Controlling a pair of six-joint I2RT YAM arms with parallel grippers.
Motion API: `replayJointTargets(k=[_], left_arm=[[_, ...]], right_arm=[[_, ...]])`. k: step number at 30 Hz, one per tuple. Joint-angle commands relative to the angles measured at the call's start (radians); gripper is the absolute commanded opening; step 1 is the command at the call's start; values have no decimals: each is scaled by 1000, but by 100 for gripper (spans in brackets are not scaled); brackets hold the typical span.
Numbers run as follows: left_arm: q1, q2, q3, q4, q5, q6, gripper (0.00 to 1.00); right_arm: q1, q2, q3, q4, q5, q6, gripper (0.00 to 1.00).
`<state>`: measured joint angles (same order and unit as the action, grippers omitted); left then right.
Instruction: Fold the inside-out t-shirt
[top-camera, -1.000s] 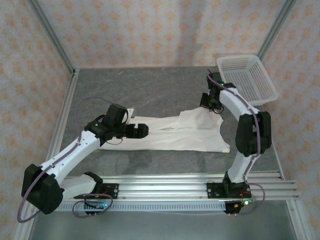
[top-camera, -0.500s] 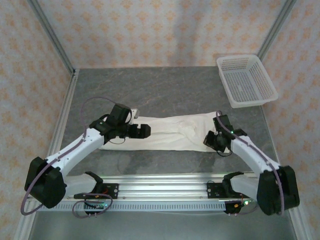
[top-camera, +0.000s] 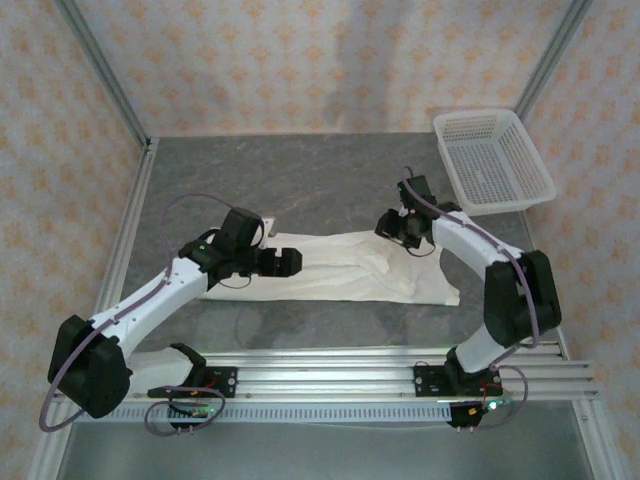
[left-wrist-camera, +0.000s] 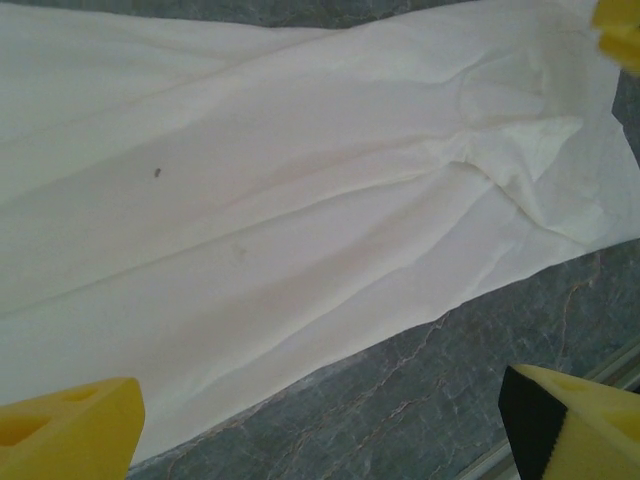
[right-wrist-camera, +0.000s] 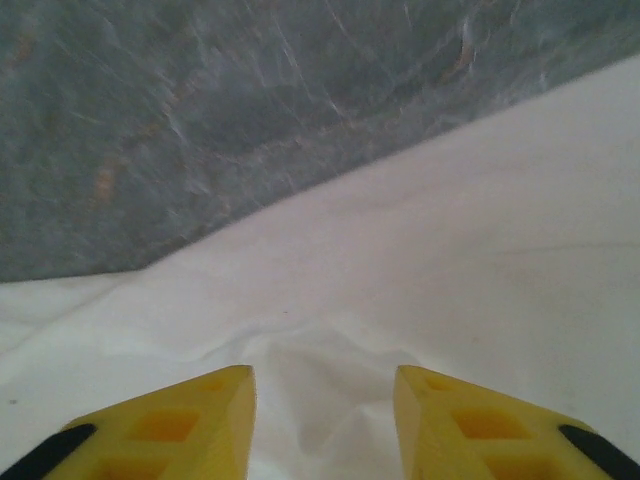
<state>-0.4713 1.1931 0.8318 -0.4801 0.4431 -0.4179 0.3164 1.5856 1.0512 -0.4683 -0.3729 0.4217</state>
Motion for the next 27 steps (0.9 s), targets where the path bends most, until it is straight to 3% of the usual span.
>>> replayJointTargets(k=[1,4,7,10,14,20,22,24,27], left_arm=[[-7,-29,-17,10,-48,0,93],[-7,-14,-27,33,-39,-9,93],[-8,4,-24,41,-30,-13,93],[-8,23,-17,28,-53,-11,93],[-9,42,-18,40,-50,-20,93],[-9,58,-17,39,-68,-24,93],[-9,66,-20,48,-67,-33,93],[-9,79,-21,59,-57,-40,93],[-9,94,-20,74,-43,-58,93]], right_arm=[[40,1,-21,7,-16,-31,48],[49,18,-52,12,-25,-35,50],[52,17,-69,3,-29,-14,46],[56,-5,-83,9,-47,8,38],[81,-28,-103,22,-80,61,14],[255,-97,-234,189,-79,303,4],[313,-119,-277,253,-63,371,8],[337,-145,-261,204,-16,366,32],[324,-232,-204,33,137,301,44]])
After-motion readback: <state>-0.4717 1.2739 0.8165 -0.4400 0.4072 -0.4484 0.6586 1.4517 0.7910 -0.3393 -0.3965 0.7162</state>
